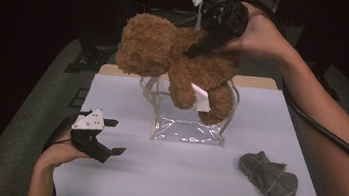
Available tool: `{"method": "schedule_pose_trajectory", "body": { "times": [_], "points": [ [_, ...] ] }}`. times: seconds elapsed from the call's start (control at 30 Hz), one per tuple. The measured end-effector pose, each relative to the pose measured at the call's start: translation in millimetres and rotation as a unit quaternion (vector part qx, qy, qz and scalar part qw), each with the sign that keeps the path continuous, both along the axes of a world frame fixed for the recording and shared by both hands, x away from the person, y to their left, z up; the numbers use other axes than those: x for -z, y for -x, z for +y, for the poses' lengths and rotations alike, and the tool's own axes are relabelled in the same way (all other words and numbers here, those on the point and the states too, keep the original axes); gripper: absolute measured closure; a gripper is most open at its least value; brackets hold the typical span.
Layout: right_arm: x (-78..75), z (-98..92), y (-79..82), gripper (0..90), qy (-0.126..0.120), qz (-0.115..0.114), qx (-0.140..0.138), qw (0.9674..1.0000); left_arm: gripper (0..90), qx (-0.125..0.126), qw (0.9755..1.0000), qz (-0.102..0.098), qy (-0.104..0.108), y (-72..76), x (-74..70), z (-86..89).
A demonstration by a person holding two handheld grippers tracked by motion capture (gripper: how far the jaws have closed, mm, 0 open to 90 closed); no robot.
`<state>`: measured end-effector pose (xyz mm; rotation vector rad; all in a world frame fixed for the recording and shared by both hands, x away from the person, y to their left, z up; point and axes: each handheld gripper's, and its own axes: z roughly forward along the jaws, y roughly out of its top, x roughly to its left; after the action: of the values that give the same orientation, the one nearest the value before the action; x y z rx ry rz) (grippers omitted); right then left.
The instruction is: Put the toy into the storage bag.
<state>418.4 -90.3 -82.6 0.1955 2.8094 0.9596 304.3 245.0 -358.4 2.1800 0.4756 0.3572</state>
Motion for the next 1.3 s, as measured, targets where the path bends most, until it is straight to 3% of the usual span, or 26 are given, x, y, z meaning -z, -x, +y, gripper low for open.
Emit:
{"method": "schedule_pose_trajectory", "body": {
  "times": [0.43, 0.63, 0.87, 1.3],
  "points": [
    [2.9, 3.0, -58.0, 60.3, 0.004, 0.01, 0.045, 0.9989, 7.3, 0.002, 1.0, -0.002, 0.002, 0.6, 0.0, 2.1],
    [11.4, 2.2, -80.8, 60.2, 0.004, 0.014, 0.062, 0.998, 7.3, 0.004, 1.0, 0.001, -0.002, 0.4, 1.8, 1.8],
    [21.1, 5.4, -90.3, 60.2, 0.005, 0.016, 0.062, 0.9979, 7.3, 0.002, 1.0, -0.001, 0.0, 1.3, 0.4, 4.2],
    [8.0, 2.2, -99.9, 60.1, 0.008, 0.003, 0.083, 0.9965, 7.2, 0.003, 1.0, 0.001, 0.002, 1.9, 1.3, 3.8]
  ]
}}
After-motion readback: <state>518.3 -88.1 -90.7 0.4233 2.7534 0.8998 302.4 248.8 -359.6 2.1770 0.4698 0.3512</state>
